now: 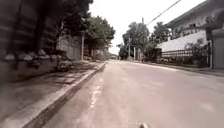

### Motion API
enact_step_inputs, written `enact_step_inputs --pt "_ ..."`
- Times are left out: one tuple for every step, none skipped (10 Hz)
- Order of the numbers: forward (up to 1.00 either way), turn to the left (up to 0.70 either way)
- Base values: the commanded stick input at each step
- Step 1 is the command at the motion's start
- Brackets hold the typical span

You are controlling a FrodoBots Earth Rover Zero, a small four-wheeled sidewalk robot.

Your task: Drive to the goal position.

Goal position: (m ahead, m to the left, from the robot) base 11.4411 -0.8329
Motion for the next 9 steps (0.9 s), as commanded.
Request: enact_step_inputs --pt "0.70 0.00" --pt "0.70 0.00" --pt "0.70 0.00" --pt "0.70 0.00" --pt "0.70 0.00" --pt "0.70 0.00" --pt "0.70 0.00" --pt "0.70 0.00" --pt "0.70 0.00"
